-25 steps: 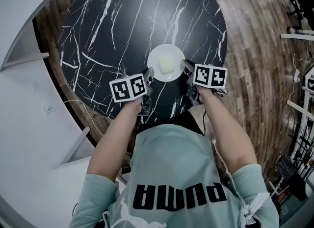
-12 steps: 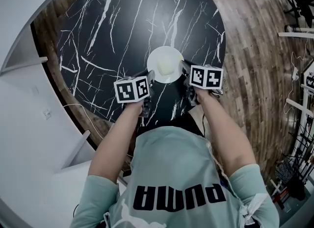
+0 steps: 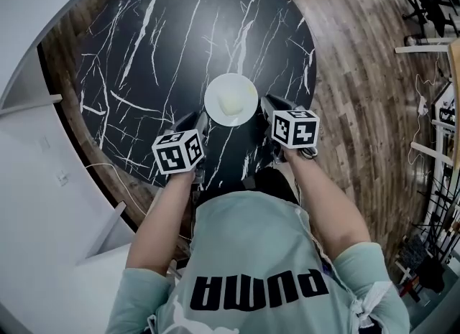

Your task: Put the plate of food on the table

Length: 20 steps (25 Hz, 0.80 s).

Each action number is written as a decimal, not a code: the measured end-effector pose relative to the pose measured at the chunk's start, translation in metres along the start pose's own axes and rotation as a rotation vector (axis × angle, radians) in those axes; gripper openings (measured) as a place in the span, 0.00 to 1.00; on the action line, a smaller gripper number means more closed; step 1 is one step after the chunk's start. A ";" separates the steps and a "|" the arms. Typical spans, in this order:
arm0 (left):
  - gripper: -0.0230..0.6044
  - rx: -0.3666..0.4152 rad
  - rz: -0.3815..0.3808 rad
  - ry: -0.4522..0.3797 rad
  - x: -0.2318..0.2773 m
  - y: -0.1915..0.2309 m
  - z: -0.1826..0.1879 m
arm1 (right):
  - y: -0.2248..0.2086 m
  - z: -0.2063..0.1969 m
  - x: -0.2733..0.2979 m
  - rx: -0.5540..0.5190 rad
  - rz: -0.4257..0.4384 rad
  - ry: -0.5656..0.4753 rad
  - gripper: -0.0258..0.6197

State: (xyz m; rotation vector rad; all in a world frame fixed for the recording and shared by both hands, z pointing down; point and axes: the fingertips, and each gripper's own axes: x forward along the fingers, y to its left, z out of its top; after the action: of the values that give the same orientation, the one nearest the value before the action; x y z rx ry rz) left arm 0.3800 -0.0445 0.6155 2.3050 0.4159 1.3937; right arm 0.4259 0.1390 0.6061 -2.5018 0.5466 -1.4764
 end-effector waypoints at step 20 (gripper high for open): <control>0.05 0.306 -0.046 -0.360 -0.095 -0.248 -0.094 | 0.022 -0.086 -0.210 -0.454 0.336 -0.226 0.05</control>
State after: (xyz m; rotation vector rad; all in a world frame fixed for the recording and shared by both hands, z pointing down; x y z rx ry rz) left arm 0.2431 0.1462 0.4605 2.7030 0.5956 0.9133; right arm 0.2544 0.2060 0.4722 -2.6642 1.3044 -1.0164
